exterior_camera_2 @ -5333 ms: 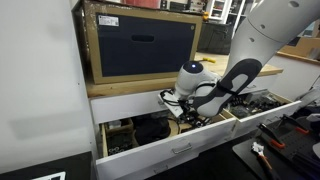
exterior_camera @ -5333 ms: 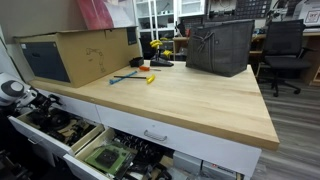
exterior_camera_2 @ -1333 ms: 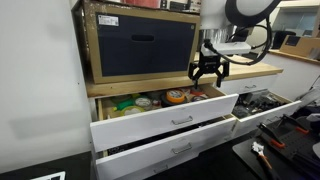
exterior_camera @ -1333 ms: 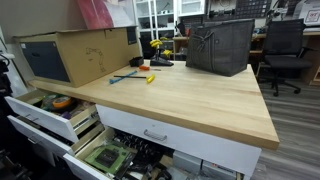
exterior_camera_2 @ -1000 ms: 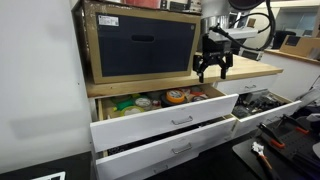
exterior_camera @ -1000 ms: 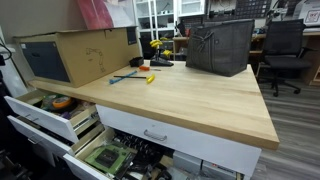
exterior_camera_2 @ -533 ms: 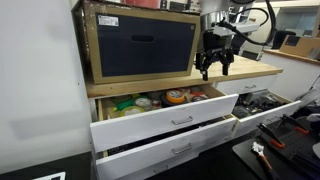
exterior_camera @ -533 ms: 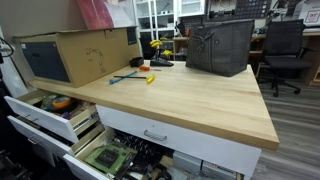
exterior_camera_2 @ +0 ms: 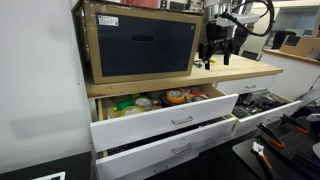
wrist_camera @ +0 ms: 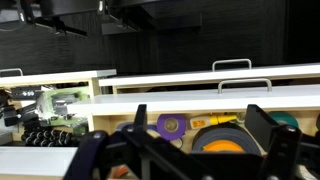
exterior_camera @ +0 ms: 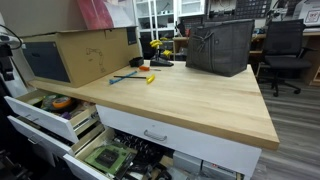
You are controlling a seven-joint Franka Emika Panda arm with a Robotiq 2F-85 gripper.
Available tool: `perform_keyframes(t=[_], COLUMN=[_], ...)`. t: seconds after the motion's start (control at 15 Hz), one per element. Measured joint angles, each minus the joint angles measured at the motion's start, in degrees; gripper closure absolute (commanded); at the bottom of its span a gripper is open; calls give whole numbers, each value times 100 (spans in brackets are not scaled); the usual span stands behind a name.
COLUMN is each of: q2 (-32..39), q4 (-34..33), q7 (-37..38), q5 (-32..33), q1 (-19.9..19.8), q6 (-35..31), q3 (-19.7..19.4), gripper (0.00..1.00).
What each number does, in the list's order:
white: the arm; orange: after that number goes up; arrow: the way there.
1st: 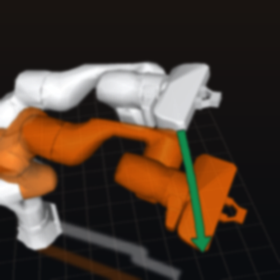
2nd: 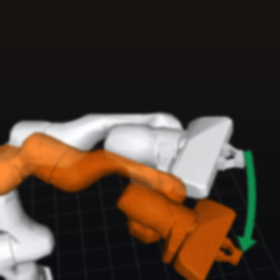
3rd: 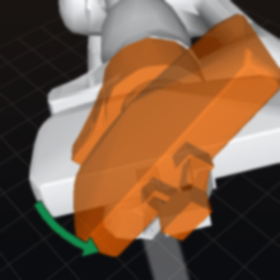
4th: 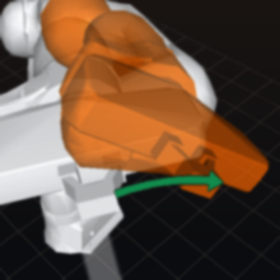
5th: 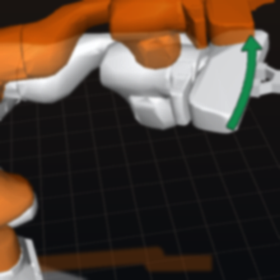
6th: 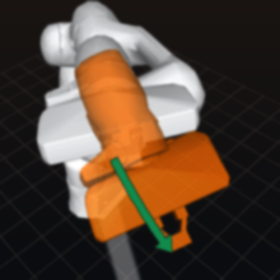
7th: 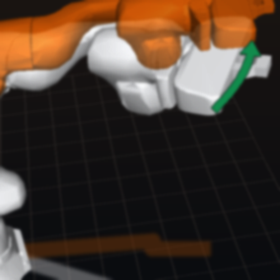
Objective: Pull the top drawer on the left
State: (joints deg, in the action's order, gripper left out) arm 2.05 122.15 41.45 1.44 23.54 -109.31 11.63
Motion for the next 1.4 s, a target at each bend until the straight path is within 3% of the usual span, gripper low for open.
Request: perform_keyframes(t=[0.87, 1.4], q2=[-1030, -1301], q4=[34, 28], q7=[-1681, -1896], q5=[89, 80], q1=[-700, -1119], q6=[740, 999], q3=[75, 21], gripper=[0, 0])
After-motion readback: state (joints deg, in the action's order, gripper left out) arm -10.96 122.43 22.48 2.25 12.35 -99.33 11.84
